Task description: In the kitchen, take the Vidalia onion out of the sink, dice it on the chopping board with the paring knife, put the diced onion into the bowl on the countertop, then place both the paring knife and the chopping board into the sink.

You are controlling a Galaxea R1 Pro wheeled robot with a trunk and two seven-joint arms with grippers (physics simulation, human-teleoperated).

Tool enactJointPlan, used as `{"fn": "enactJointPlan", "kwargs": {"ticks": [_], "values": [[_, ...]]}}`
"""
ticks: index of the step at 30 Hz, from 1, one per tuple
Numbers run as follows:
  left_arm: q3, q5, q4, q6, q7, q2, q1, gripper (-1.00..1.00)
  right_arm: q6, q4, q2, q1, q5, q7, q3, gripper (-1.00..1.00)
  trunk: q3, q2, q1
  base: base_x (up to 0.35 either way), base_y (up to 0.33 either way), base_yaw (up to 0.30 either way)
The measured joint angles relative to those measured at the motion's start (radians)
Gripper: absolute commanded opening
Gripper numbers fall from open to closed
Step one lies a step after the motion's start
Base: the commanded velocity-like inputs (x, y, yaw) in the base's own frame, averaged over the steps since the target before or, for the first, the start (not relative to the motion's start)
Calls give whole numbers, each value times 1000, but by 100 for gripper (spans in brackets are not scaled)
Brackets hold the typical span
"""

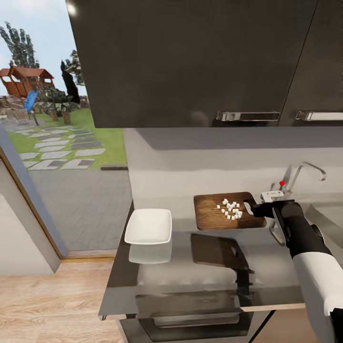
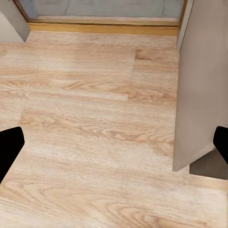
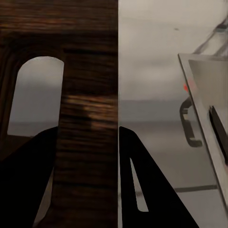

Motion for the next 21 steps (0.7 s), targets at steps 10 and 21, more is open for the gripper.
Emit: {"fn": "enactJointPlan", "kwargs": {"ticks": [10, 21], "values": [[0, 0, 0, -1, 0, 0, 0, 100, 68, -4, 7, 0, 0, 1, -2, -100, 16, 0, 0, 0, 131, 0], [0, 0, 0, -1, 0, 0, 0, 100, 70, -5, 7, 1, 1, 1, -2, -100, 33, 0, 0, 0, 288, 0]]}}
